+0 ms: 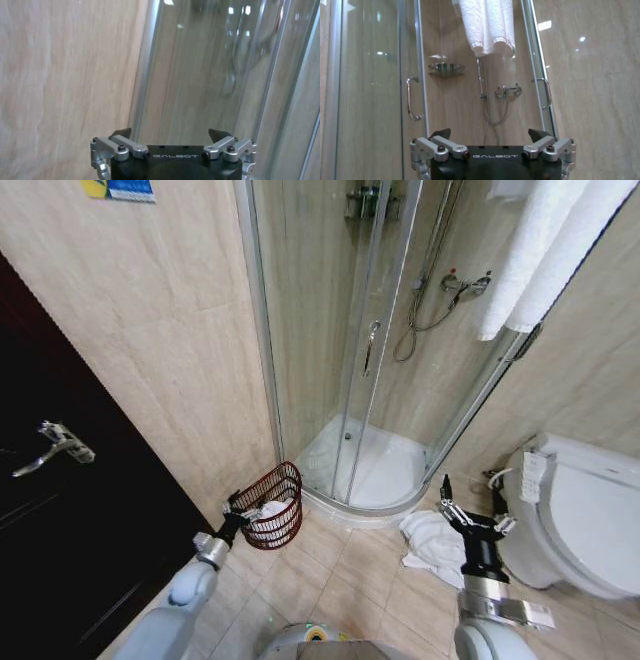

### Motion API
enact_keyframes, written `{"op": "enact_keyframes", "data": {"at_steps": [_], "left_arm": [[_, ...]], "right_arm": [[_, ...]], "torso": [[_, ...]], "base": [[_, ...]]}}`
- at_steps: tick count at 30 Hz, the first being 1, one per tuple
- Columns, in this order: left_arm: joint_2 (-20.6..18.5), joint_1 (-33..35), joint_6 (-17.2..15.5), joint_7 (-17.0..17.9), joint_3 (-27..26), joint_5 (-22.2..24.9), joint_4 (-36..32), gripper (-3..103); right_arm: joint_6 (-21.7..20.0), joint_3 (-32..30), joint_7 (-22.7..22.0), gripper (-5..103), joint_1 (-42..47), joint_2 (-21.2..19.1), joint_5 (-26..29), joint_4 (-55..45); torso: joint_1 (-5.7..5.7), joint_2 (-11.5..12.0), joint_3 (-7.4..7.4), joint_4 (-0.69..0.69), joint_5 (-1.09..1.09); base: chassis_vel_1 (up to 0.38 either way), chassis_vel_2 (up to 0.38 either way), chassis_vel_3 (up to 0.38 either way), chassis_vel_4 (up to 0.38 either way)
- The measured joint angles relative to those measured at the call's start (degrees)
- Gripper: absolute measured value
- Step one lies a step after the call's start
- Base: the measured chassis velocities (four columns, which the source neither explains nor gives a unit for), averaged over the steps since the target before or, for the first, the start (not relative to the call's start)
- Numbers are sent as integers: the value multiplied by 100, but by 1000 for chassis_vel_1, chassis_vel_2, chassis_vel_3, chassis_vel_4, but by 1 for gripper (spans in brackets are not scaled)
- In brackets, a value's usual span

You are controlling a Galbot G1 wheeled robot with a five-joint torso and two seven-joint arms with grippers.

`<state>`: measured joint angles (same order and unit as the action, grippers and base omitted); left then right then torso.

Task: Discard the used towel into the hamper.

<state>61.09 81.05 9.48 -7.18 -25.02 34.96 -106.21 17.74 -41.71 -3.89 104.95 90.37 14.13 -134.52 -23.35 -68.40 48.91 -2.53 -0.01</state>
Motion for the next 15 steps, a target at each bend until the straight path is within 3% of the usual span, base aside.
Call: {"op": "enact_keyframes", "data": {"at_steps": [4,9,12,15], "left_arm": [[152,461,-284,168,-433,155,-940,100],[379,789,-655,374,-777,215,-1624,100],[707,1162,-1035,519,-1059,203,-2365,100],[938,1372,-1149,561,-1144,114,-2724,100]], "right_arm": [[-274,47,-1,100,-7,8,-25,-187],[-417,110,3,100,-22,14,-76,-307],[-534,139,5,100,-28,23,-104,-431],[-610,140,5,100,-42,25,-89,-508]], "torso": [[0,0,0,-1,0],[0,0,0,-2,0],[0,0,0,-2,2],[0,0,0,-2,2]], "base": [[0,0,0,0],[0,0,0,0],[0,0,0,0],[0,0,0,0]]}}
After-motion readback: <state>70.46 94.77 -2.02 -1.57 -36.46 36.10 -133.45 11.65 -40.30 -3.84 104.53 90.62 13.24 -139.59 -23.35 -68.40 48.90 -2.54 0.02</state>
